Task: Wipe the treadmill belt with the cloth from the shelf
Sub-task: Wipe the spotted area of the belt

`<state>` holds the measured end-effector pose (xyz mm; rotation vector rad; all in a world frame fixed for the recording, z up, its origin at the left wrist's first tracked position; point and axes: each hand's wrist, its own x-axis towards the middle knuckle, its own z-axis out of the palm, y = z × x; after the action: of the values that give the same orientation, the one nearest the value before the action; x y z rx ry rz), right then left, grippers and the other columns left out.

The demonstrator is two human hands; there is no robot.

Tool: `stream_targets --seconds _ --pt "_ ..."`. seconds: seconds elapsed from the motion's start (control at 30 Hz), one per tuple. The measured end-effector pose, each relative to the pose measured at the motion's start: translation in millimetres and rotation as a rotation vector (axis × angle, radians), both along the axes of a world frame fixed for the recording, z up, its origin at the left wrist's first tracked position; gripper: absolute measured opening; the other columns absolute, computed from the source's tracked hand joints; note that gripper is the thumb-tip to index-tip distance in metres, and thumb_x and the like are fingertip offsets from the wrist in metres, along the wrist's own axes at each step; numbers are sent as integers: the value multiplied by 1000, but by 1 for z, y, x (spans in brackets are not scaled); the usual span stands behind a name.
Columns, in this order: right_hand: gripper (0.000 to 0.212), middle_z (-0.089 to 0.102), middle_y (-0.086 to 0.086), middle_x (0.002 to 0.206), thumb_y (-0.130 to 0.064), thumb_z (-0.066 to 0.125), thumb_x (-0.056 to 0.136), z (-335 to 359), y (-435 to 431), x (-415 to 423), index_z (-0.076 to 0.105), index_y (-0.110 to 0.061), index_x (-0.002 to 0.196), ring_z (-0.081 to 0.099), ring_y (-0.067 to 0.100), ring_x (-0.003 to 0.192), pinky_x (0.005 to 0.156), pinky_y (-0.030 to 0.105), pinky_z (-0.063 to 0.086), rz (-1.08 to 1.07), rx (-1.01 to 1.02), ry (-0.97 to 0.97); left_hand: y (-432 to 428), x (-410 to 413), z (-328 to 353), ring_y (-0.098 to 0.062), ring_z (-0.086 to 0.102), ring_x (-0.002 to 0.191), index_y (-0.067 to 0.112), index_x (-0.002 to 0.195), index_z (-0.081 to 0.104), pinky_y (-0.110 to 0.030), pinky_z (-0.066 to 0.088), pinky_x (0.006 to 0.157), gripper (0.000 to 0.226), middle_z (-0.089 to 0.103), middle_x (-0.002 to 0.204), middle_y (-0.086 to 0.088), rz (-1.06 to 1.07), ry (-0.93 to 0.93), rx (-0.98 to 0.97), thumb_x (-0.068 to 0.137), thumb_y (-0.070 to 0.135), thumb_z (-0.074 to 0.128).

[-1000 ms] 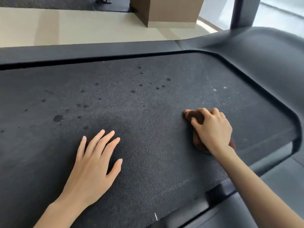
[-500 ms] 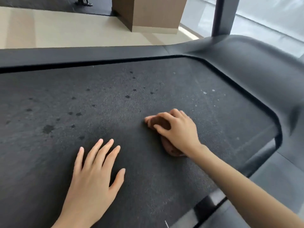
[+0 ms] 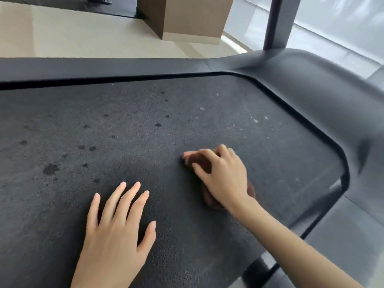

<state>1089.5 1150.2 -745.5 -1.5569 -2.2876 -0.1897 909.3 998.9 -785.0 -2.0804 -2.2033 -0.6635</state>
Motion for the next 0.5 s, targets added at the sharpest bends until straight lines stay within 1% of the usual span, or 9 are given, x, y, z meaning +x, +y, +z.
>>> stream_targets --seconds 0.03,0.1,0.17,0.2,0.27,0.37,0.43,0.5 --pt "31 56 2 87 -50 52 82 -2 -13 -10 67 -30 102 55 25 82 69 32 44 77 32 -4 0 0 0 -27 42 128 8 117 66 -58 26 106 58 57 132 -9 -2 1 -3 80 42 39" --pt "34 55 0 86 -50 48 81 -3 -28 -20 67 -30 102 54 23 80 67 32 45 222 10 -21 1 -1 0 -26 41 127 8 116 67 -57 26 105 58 57 132 -9 1 -3 6 83 44 36" --pt "36 55 -2 88 -54 48 81 -2 -28 -12 65 -34 106 54 22 83 69 32 46 295 -54 -2 1 -2 0 -26 42 127 8 116 66 -57 25 105 64 57 132 -9 8 -13 1 93 49 23" --pt "37 56 -4 90 -56 48 80 0 -24 -2 65 -36 107 55 21 84 69 31 47 288 -88 12 0 -2 0 -26 42 127 8 116 66 -57 25 105 70 57 132 -9 7 -17 -13 95 52 17" --pt "39 57 -5 92 -59 47 79 5 -12 24 64 -39 108 56 21 90 72 32 48 202 -132 13 -1 -1 -2 -27 42 127 7 116 66 -58 25 105 74 57 132 -9 5 -15 -8 95 54 13" --pt "33 57 -4 97 -56 55 84 11 15 86 62 -41 113 53 21 102 79 33 44 -70 -174 16 -1 -1 -4 -31 43 125 4 115 66 -60 26 104 75 58 130 -13 -3 -2 31 96 53 13" --pt "32 57 -2 102 -51 58 86 14 27 130 62 -38 115 52 22 108 81 34 42 -253 -188 58 4 -1 -3 -35 44 124 3 116 65 -60 26 103 75 58 130 -14 -39 -2 23 96 53 13" --pt "32 58 2 105 -49 58 87 15 31 154 63 -36 116 52 26 110 82 35 41 -364 -180 102 13 4 2 -35 43 126 6 120 64 -57 26 104 67 55 134 -10 -88 -2 -25 95 50 20"
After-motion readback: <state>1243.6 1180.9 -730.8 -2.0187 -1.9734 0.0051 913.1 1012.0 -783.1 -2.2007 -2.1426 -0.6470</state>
